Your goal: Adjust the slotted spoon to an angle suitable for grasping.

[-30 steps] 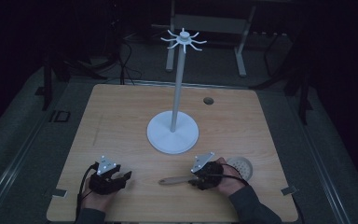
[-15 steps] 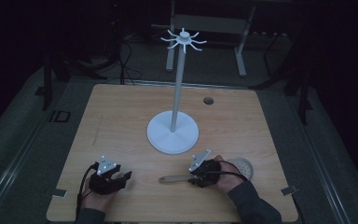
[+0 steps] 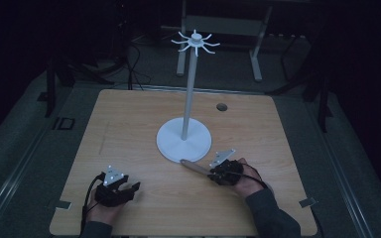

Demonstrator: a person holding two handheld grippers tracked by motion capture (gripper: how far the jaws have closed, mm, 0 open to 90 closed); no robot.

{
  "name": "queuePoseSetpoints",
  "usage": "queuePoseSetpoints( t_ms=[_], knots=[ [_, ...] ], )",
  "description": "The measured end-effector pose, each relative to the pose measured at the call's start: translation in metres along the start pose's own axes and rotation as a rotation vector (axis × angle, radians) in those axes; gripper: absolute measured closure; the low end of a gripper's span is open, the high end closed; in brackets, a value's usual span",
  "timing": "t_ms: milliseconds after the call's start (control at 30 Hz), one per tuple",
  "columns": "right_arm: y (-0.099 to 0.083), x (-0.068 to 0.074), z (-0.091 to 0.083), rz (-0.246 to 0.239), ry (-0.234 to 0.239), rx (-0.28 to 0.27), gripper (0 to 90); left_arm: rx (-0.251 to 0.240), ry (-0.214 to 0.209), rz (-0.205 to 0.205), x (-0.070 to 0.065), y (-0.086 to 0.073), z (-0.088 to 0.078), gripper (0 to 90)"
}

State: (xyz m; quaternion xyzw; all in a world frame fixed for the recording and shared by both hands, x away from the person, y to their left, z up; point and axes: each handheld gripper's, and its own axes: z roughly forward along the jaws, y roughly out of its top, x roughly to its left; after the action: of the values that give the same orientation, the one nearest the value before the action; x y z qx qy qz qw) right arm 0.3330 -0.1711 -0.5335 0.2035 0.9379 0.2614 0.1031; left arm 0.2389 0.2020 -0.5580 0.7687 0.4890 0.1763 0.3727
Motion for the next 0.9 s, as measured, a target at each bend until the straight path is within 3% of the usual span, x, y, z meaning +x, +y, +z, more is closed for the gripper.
queuePoseSetpoints(
  t_ms=[133, 233, 333, 467, 633, 733, 900],
  knots=[
    [-0.001, -0.008, -0.003, 0.044, -0.046, -0.004, 74.9, 0.002, -0.001, 0.001, 0.0, 0.0, 0.0, 45.0],
    [0.0, -0.012, -0.002, 0.051, -0.061, 0.014, 74.9, 0.001, -0.002, -0.001, 0.0, 0.0, 0.0, 45.0],
    [0.003, -0.014, 0.0, 0.058, -0.054, 0.036, 74.4, 0.002, -0.002, 0.0, 0.0, 0.0, 0.001, 45.0],
    [0.011, -0.016, 0.005, 0.042, -0.044, 0.109, 71.1, 0.009, -0.003, 0.005, -0.001, 0.0, 0.001, 45.0],
    [0.017, -0.021, 0.016, 0.064, -0.006, 0.164, 70.7, 0.002, -0.004, -0.001, 0.0, 0.0, 0.0, 45.0],
    [0.02, -0.025, 0.019, 0.085, 0.018, 0.16, 71.9, 0.002, -0.005, -0.001, 0.0, 0.0, 0.0, 45.0],
    [0.021, -0.023, 0.019, 0.069, 0.009, 0.172, 73.3, 0.001, -0.007, -0.001, 0.0, 0.0, 0.0, 45.1]
  ],
)
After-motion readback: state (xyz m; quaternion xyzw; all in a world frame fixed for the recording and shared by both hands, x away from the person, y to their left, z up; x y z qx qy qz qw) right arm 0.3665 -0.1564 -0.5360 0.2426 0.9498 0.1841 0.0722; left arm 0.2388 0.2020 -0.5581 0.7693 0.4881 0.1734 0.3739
